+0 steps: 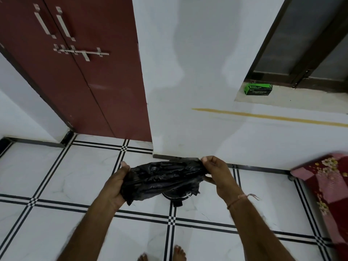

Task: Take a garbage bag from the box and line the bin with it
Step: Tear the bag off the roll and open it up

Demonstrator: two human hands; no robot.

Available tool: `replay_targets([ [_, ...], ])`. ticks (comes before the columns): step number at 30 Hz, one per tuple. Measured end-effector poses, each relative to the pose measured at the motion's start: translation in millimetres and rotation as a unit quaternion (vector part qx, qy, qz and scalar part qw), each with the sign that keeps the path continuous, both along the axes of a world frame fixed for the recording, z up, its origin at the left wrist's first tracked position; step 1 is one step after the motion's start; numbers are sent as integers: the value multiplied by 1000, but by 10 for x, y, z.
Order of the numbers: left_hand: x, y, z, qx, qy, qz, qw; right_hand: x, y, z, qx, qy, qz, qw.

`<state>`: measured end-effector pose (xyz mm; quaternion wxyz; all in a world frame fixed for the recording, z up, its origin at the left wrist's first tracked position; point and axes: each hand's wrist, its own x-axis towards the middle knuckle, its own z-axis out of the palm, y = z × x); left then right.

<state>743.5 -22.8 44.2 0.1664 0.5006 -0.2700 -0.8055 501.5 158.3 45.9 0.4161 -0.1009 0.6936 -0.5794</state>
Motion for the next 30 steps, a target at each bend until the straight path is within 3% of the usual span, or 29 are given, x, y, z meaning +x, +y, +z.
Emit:
replay_targets([
  [6, 100, -117, -157, 33, 10, 110, 993, -78, 63, -81, -97, -124, -43, 987],
  [12, -134, 230, -4, -38, -96, -112, 988, 25, -6, -65, -182, -177, -3, 967],
  [14, -227, 310, 57, 22, -64, -156, 985, 53, -57, -40, -200, -181, -15, 963],
  [16, -259, 337, 62, 80, 9, -158, 984, 46, -66, -33, -183, -130, -25, 974],
  [18, -256, 318, 23, 71, 56, -153, 984, -9, -33, -63, -151, -51, -27, 987],
  [21, -293, 308, 75, -35, 32, -260, 965, -56, -26, -40, -109, 39, 39, 992],
  [24, -400, 332, 173, -139, -5, -358, 923, -51, -118, 18, -93, 62, 124, 986],
  [26, -473, 356, 160, -156, -17, -314, 936, -24, -186, 4, -84, 81, 101, 988],
  [29, -531, 393, 128, -151, 20, -185, 971, 150, -181, -26, 3, 178, -67, 982],
  [30, -539, 410, 155, -146, 30, -162, 976, 258, -148, -5, 17, 146, -104, 984],
])
